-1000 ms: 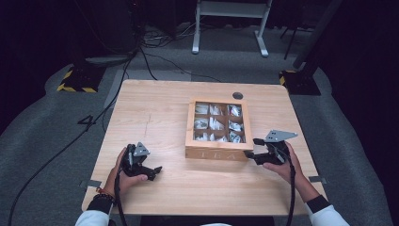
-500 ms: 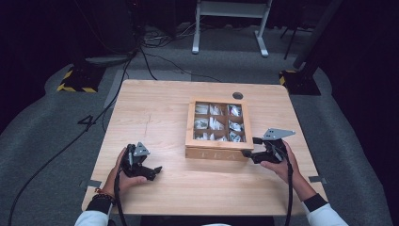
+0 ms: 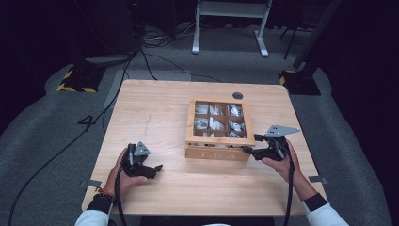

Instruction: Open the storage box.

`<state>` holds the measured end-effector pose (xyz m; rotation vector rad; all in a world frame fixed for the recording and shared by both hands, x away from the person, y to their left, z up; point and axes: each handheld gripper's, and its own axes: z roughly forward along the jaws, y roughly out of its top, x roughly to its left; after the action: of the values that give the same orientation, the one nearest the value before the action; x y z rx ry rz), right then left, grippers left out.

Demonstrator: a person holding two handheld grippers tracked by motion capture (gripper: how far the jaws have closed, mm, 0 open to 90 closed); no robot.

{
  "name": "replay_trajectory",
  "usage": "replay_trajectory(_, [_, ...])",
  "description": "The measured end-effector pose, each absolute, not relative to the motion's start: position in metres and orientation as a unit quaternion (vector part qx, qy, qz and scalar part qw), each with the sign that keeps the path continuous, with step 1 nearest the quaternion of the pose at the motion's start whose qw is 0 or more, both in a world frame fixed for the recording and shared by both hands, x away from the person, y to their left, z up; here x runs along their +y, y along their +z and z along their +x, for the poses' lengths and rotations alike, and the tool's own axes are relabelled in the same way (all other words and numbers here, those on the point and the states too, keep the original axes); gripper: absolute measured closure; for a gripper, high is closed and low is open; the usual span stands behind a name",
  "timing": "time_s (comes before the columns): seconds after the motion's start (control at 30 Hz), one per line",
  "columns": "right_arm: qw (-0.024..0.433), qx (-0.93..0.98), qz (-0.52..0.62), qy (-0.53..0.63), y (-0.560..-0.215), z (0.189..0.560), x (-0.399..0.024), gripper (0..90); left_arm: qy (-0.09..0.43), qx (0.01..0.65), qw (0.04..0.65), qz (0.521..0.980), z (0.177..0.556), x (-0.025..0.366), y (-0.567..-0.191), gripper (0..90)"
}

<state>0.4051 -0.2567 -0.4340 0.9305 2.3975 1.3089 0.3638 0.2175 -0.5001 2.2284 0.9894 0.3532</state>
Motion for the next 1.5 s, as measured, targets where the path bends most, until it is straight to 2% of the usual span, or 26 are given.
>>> replay_trajectory(0.03, [0.130, 0.824, 0.319, 0.450, -0.434, 0.405, -0.257, 29.0, 0.133, 0.378, 0.334, 0.853, 0.364, 0.217, -0.499, 20.5])
replay_trajectory(0.1, [0.135, 0.825, 0.319, 0.447, -0.433, 0.405, -0.256, 29.6, 0.141, 0.382, 0.335, 0.850, 0.363, 0.215, -0.497, 15.1])
replay_trajectory(0.17, [0.136, 0.823, 0.320, 0.449, -0.433, 0.405, -0.256, 29.6, 0.151, 0.370, 0.342, 0.850, 0.362, 0.212, -0.492, 18.8])
replay_trajectory(0.67, [0.134, 0.814, 0.330, 0.460, -0.425, 0.408, -0.256, 29.5, 0.201, 0.309, 0.406, 0.836, 0.381, 0.167, -0.438, 17.5])
replay_trajectory(0.8, [0.136, 0.811, 0.333, 0.462, -0.422, 0.409, -0.256, 29.7, 0.215, 0.291, 0.406, 0.839, 0.390, 0.155, -0.430, 18.0])
replay_trajectory(1.07, [0.133, 0.812, 0.331, 0.461, -0.417, 0.415, -0.256, 30.1, 0.232, 0.267, 0.405, 0.843, 0.413, 0.126, -0.423, 20.2])
replay_trajectory(1.2, [0.135, 0.810, 0.333, 0.463, -0.417, 0.415, -0.256, 30.1, 0.222, 0.264, 0.414, 0.843, 0.419, 0.123, -0.421, 20.4])
replay_trajectory(1.5, [0.139, 0.804, 0.339, 0.468, -0.413, 0.418, -0.256, 31.4, 0.236, 0.254, 0.421, 0.838, 0.425, 0.117, -0.413, 19.8])
